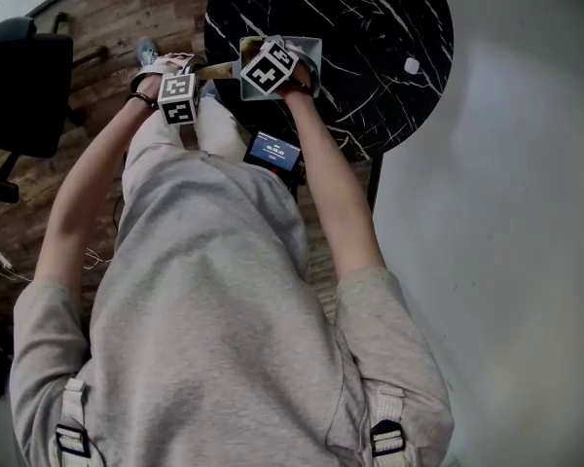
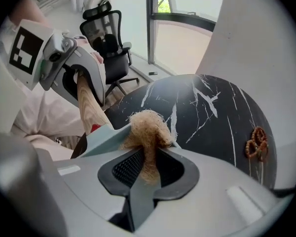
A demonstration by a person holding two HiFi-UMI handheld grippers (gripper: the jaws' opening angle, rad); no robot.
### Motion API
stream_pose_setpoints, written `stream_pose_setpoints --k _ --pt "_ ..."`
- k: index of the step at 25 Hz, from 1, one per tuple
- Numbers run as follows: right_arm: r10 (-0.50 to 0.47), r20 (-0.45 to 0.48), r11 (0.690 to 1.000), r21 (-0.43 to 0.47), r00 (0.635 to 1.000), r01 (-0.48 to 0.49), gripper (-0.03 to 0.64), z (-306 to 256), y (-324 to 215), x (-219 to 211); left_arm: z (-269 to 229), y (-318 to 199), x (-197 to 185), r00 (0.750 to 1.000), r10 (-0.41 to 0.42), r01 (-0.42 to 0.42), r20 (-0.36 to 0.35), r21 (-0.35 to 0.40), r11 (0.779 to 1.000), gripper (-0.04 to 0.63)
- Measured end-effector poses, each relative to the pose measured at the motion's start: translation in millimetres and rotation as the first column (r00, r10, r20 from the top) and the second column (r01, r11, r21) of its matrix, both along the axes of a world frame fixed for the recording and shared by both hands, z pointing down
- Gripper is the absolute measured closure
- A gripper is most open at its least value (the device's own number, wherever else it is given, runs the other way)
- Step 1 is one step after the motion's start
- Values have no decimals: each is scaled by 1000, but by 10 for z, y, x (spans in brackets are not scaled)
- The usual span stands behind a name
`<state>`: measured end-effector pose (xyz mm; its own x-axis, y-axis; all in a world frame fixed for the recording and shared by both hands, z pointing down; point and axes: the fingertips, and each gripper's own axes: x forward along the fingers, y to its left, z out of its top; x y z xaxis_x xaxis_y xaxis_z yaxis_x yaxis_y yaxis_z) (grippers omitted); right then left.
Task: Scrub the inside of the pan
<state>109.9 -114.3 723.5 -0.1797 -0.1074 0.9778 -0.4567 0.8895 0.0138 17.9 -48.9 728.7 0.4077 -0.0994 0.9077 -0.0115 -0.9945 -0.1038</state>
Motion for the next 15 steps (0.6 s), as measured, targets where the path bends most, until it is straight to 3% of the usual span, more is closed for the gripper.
stream_pose_setpoints --k 3,7,9,11,12,13,15 --pt "114 97 993 -29 989 -112 529 -32 -2 -47 19 31 -7 1000 -1 2 10 -12 1000 515" --pt "282 270 959 -91 921 -267 532 -114 -29 -95 30 30 -11 1000 -6 7 17 -18 1000 515" --pt "329 408 944 -126 851 -304 532 -295 -53 -125 31 27 -18 1000 -11 11 24 -23 1000 515" --pt "370 540 926 -156 756 -342 532 -575 -120 -121 31 29 -27 999 -15 16 28 -26 1000 515" --pt "371 567 924 -145 736 -354 532 -695 -160 -67 32 30 -29 999 -16 17 29 -27 999 515" --pt "351 560 929 -109 750 -354 532 -772 -191 29 32 33 -27 999 -17 18 29 -29 999 515" --pt "262 453 955 6 852 -297 531 -792 -206 310 35 41 -23 999 -19 20 32 -33 999 515"
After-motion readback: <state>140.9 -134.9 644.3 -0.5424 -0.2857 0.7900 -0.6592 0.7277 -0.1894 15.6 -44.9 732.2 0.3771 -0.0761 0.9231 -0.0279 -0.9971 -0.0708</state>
